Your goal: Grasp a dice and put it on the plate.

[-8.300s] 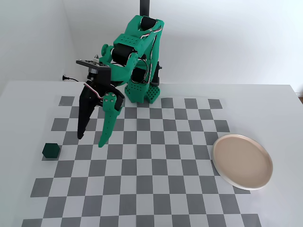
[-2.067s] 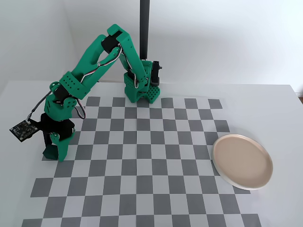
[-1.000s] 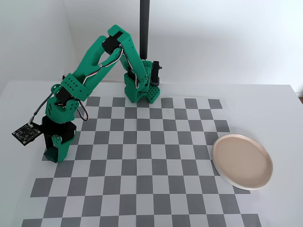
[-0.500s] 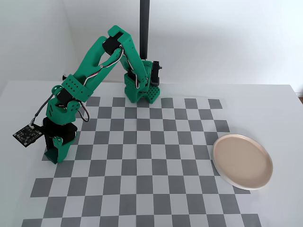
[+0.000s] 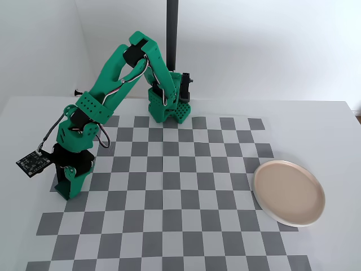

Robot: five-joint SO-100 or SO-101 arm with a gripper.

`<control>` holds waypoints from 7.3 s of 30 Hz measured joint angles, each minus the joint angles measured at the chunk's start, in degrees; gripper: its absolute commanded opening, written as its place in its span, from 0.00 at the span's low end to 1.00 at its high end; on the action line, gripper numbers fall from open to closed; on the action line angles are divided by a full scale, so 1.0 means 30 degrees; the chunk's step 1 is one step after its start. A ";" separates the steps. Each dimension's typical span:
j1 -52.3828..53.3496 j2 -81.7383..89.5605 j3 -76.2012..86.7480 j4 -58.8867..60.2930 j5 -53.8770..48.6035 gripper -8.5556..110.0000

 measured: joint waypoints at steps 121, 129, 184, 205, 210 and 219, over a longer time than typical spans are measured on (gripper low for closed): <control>-3.0000 -0.4775 -1.5029 0.7705 0.5508 0.20; -3.0000 -0.4775 -1.5029 0.7705 0.5771 0.23; -2.0771 2.2002 -0.6621 2.0537 0.7822 0.04; -1.5029 3.5889 0.8848 1.6084 1.3564 0.04; -1.4707 3.7939 1.0986 1.6055 1.5176 0.04; -1.4092 3.9609 1.4121 1.5996 1.7637 0.04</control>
